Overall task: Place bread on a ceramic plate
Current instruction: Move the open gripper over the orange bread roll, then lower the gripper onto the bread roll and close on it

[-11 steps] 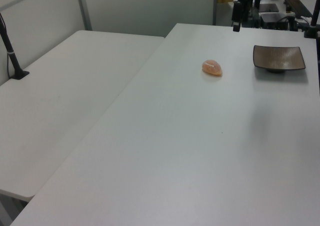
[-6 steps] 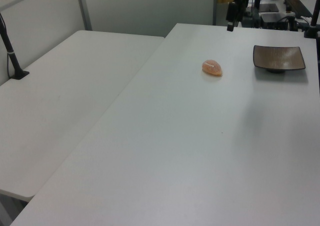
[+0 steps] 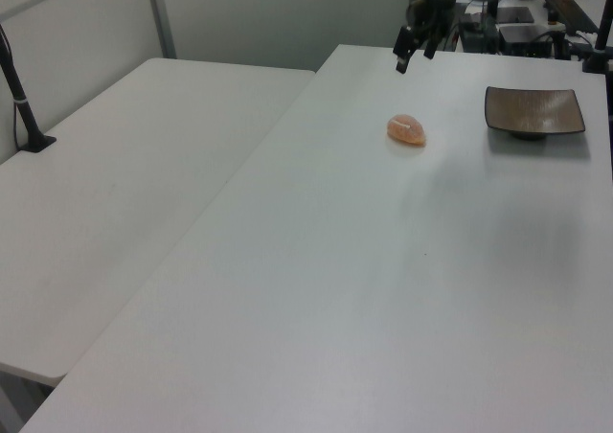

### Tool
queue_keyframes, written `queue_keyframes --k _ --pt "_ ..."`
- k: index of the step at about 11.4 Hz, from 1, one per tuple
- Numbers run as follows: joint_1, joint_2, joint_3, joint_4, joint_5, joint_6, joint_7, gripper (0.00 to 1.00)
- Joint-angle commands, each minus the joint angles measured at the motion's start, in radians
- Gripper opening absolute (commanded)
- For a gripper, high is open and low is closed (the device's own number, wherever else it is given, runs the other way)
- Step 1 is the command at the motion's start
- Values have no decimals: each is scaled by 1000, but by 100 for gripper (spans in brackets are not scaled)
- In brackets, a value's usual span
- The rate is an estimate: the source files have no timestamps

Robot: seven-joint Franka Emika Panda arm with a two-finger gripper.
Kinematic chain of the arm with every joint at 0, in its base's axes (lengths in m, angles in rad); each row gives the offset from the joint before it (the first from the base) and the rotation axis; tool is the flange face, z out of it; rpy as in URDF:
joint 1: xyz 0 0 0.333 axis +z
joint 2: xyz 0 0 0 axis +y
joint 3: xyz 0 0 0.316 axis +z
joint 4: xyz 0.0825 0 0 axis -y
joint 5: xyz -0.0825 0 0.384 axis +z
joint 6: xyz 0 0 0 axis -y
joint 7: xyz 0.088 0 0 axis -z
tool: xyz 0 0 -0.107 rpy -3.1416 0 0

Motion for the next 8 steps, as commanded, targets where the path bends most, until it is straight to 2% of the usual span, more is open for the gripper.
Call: queue_keyframes --k 1,7,8 --pt "-17 150 -34 9 -17 185 95 100" --pt "-46 268 -48 9 -23 234 121 100" --pt "-51 288 -48 6 -23 292 121 100"
